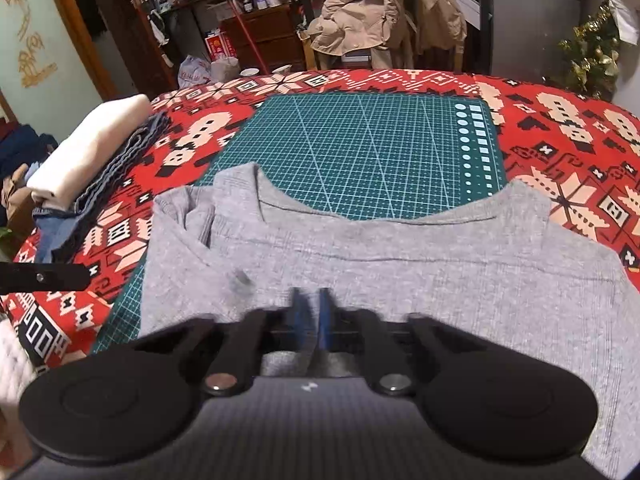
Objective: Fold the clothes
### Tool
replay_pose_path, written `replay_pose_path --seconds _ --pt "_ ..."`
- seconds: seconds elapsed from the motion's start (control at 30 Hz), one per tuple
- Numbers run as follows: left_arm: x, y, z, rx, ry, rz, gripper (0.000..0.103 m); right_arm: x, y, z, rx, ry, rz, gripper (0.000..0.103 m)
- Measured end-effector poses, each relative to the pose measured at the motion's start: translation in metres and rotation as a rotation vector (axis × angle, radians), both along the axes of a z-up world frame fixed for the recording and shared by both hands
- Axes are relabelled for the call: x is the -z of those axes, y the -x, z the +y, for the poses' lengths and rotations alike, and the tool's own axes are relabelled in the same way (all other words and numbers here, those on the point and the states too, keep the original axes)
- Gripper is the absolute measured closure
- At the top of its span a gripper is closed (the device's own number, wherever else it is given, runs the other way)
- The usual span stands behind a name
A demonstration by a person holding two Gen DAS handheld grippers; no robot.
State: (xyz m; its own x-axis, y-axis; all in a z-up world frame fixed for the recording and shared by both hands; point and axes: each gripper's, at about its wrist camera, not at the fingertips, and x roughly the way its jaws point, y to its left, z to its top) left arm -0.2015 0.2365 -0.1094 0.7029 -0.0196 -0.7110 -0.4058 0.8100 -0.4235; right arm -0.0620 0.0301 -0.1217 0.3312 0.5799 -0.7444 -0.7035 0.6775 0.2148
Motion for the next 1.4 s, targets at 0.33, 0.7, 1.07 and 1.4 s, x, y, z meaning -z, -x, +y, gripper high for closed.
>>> replay_pose_path --seconds 0.33,0.7,1.07,1.4 --pt "0.004 -0.009 -0.008 0.034 0.005 0.006 0.095 -0.040 -0.001 -0.046 0.179 -0.048 -0.089 0.102" --pt "0.003 -0.012 -0.035 0.125 -0.027 0.033 0.085 -0.043 -0.006 -0.080 0.325 -0.042 -0.078 0.102" --pt "0.013 -0.015 -0.049 0.174 0.003 0.053 0.079 -0.012 -0.028 -0.080 0.359 -0.014 -0.005 0.093" --pt "0.018 -0.004 -0.052 0.203 0.060 0.065 0.080 -0.014 0.036 -0.096 0.200 -0.086 0.191 0.090"
